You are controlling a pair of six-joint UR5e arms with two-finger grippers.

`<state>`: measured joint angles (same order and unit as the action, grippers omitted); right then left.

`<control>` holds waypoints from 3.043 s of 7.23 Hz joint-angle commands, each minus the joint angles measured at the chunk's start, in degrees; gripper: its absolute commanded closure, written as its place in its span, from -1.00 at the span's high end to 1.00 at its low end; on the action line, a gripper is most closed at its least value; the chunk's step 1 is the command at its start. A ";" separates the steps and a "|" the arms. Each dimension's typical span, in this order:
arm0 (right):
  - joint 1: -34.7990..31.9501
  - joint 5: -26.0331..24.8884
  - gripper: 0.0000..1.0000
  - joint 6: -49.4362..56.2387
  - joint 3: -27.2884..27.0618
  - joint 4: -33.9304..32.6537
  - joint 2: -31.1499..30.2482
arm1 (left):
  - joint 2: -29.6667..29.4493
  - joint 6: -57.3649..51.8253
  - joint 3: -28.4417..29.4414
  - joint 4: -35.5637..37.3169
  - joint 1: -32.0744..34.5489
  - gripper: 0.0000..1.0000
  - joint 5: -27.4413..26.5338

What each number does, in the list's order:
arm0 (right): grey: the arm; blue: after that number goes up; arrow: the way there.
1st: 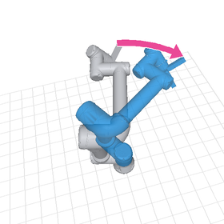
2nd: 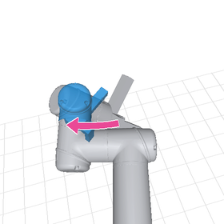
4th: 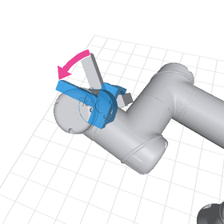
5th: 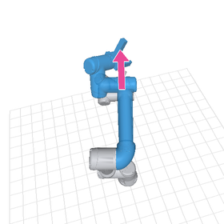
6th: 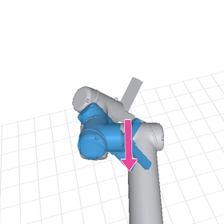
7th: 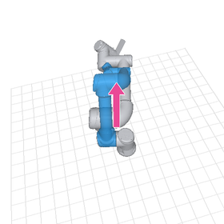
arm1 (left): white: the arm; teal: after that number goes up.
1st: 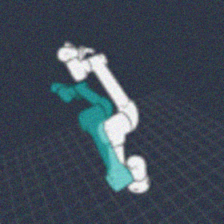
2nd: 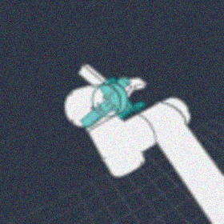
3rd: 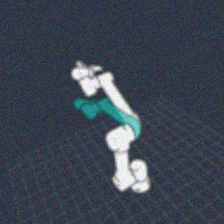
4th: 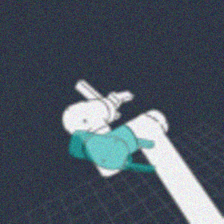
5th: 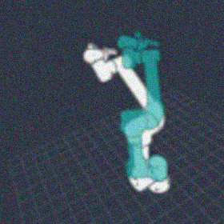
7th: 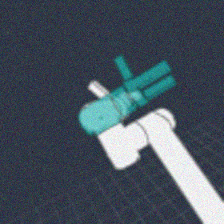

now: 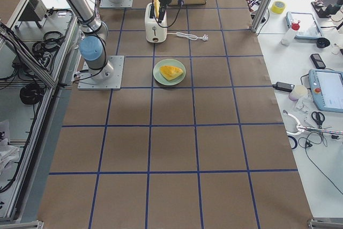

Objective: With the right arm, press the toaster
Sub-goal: 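Lower the right gripper toward the lever on the white toaster's side, then press the toaster lever down with the right gripper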

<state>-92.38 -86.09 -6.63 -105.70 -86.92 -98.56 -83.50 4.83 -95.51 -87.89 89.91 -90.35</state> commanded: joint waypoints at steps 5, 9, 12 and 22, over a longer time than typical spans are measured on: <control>-0.08 7.05 -1.00 0.82 -10.32 -2.46 0.03 | 0.00 0.00 0.06 0.00 0.00 1.00 0.00; -0.17 13.05 -1.00 2.32 -11.19 -3.96 2.14 | 0.00 0.00 -0.02 0.00 0.00 1.00 0.00; -0.08 12.88 -1.00 2.14 -12.25 -6.24 3.64 | 0.00 0.00 -0.02 0.00 0.00 1.00 0.00; 0.18 12.88 -1.00 1.61 -15.59 -11.33 6.54 | 0.00 0.00 -0.02 0.00 0.00 1.00 0.00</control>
<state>-92.29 -73.21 -5.08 -120.61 -97.38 -92.49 -83.50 4.83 -95.53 -87.89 89.91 -90.35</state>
